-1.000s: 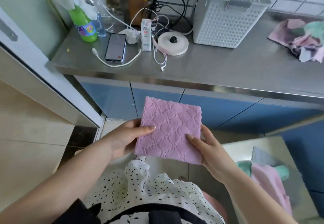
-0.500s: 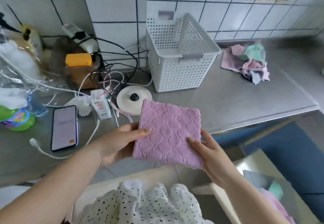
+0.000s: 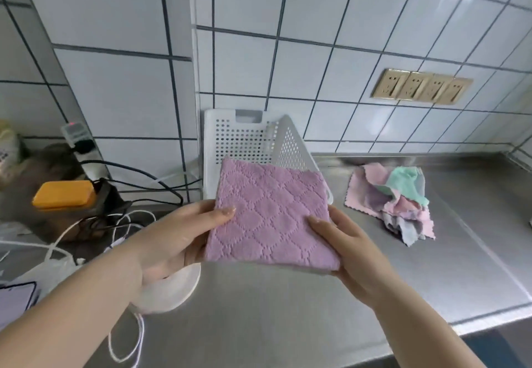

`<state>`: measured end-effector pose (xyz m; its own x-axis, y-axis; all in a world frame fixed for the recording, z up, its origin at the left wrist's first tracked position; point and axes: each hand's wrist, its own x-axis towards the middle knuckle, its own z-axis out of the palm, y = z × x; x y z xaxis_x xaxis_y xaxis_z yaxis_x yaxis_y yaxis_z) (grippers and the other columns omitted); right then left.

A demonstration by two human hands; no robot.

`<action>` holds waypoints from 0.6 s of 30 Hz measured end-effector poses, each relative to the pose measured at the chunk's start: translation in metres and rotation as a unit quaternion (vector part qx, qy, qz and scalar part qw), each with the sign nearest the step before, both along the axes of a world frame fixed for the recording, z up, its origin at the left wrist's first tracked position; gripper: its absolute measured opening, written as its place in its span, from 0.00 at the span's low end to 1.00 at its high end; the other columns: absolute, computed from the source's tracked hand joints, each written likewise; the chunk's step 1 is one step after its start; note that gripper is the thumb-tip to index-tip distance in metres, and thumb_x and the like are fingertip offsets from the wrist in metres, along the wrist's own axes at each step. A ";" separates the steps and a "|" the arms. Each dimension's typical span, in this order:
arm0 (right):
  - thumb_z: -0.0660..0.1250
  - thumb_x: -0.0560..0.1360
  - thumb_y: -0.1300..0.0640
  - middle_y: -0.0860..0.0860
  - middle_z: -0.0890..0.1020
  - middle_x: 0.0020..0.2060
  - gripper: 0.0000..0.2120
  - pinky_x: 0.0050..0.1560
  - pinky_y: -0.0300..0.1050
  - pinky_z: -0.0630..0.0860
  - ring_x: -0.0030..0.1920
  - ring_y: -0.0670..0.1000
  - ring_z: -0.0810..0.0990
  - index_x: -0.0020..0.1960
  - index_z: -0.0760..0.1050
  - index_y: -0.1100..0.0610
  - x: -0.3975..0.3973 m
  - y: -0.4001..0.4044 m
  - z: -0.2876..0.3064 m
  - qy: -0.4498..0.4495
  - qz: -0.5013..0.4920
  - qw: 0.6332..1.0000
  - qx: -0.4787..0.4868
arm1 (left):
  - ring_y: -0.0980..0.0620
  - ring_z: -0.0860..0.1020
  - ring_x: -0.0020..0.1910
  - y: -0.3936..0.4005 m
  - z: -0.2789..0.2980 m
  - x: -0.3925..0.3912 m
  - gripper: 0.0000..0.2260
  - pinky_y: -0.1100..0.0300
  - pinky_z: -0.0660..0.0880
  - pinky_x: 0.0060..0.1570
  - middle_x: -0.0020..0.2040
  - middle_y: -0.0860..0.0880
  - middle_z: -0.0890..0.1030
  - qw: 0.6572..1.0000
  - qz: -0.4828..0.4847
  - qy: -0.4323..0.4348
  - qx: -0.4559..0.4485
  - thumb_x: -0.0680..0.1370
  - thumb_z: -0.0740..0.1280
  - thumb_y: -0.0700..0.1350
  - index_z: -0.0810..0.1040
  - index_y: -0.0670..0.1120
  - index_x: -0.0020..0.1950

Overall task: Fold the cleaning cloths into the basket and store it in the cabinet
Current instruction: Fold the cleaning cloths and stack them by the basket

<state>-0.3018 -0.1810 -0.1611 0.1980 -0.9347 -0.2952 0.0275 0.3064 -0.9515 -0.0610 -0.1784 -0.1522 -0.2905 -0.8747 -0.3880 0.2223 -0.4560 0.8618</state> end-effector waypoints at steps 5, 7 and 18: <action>0.69 0.69 0.50 0.51 0.84 0.52 0.23 0.39 0.44 0.79 0.47 0.49 0.83 0.63 0.72 0.52 -0.013 -0.089 0.025 0.011 0.052 0.998 -0.026 | 0.47 0.84 0.48 -0.063 0.021 -0.014 0.18 0.56 0.82 0.43 0.51 0.43 0.84 0.997 0.076 -0.007 -0.023 0.69 0.67 0.46 0.77 0.43 0.58; 0.68 0.73 0.52 0.51 0.84 0.50 0.17 0.39 0.45 0.80 0.43 0.48 0.83 0.62 0.73 0.52 -0.010 -0.128 0.029 0.022 0.059 0.998 -0.023 | 0.46 0.82 0.52 -0.091 0.020 -0.018 0.16 0.53 0.80 0.49 0.53 0.43 0.83 0.993 0.109 -0.027 -0.030 0.72 0.67 0.46 0.77 0.43 0.59; 0.70 0.71 0.54 0.55 0.80 0.47 0.07 0.50 0.53 0.75 0.46 0.55 0.77 0.46 0.76 0.56 0.040 -0.285 -0.059 0.139 0.044 0.978 0.151 | 0.42 0.80 0.52 -0.220 -0.065 -0.028 0.11 0.42 0.73 0.59 0.52 0.43 0.82 0.944 0.286 -0.139 0.093 0.75 0.69 0.41 0.78 0.44 0.57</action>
